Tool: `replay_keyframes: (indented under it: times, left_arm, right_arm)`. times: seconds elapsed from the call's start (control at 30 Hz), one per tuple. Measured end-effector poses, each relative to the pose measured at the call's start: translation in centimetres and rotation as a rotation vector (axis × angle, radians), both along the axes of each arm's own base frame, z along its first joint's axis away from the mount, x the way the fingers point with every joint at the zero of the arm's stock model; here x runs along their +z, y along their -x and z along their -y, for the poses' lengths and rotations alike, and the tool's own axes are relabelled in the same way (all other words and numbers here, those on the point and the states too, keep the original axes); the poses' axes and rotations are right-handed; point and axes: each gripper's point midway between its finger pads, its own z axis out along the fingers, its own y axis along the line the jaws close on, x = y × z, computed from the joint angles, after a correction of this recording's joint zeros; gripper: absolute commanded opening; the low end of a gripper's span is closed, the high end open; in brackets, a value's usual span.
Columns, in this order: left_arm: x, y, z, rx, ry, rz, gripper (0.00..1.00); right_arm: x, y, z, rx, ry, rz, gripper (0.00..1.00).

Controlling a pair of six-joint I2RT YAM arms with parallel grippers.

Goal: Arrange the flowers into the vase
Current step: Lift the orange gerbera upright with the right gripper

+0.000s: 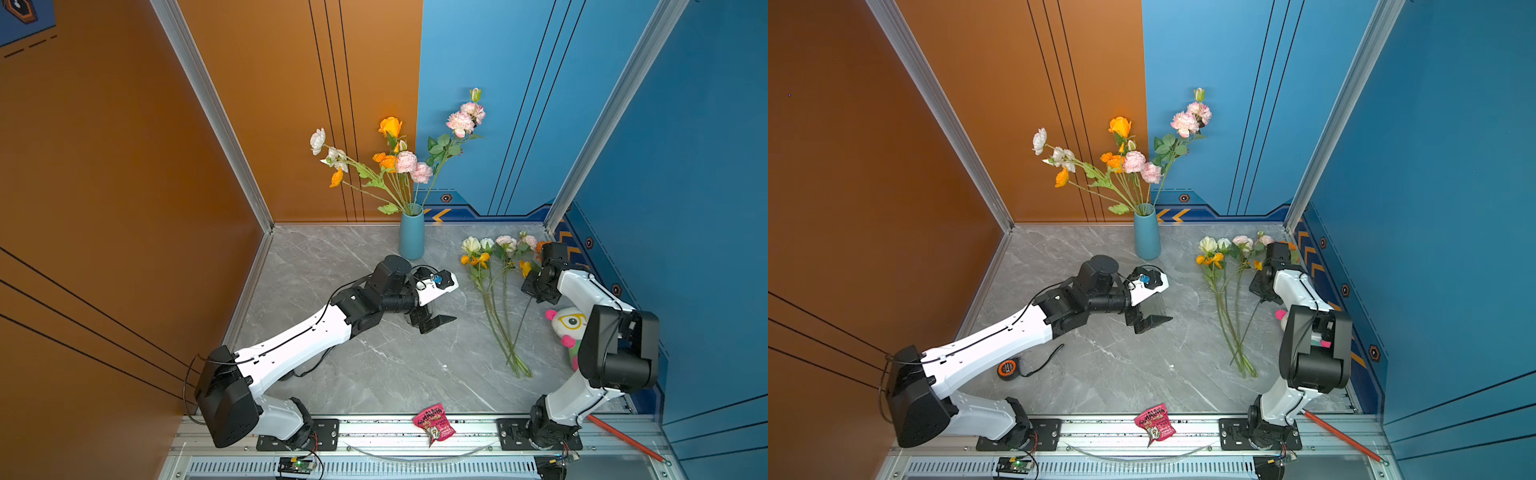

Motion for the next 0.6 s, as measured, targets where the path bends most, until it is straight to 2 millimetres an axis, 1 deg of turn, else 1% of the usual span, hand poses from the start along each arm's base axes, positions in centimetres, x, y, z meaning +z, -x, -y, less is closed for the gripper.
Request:
replay_keyframes:
  times: [0.1, 0.2, 0.27, 0.33, 0.4, 0.47, 0.53, 0.6]
  left_arm:
    - [0.6, -0.3, -0.8, 0.017, 0.005, 0.004, 0.98]
    - [1.5, -0.8, -2.0, 0.052, 0.004, 0.009, 0.98]
    - [2.0, -1.2, -3.1, 0.078, 0.002, 0.008, 0.98]
    - [2.3, -1.7, -4.2, 0.104, -0.001, 0.004, 0.98]
    - [2.4, -2.0, -5.2, 0.124, 0.001, -0.005, 0.98]
    - [1.9, -2.0, -6.0, 0.127, 0.004, -0.017, 0.98]
    - [1.0, -1.9, -6.4, 0.119, 0.003, -0.051, 0.98]
    - [0.8, -2.0, -6.7, 0.106, 0.014, -0.085, 0.98]
  right_arm:
    - [3.5, 0.3, -1.0, 0.024, 0.000, 0.097, 0.00]
    - [6.2, 0.6, -2.6, 0.065, 0.002, 0.174, 0.00]
    - [8.5, 0.6, -4.7, 0.121, 0.009, 0.239, 0.00]
    - [11.1, 0.8, -7.2, 0.189, 0.012, 0.308, 0.00]
    - [14.3, 0.9, -10.0, 0.260, 0.025, 0.390, 0.00]
    - [18.4, 1.1, -12.7, 0.328, 0.043, 0.507, 0.00]
    - [22.3, 1.7, -15.1, 0.380, 0.050, 0.636, 0.00]
    - [25.6, 2.5, -16.9, 0.417, 0.053, 0.759, 0.00]
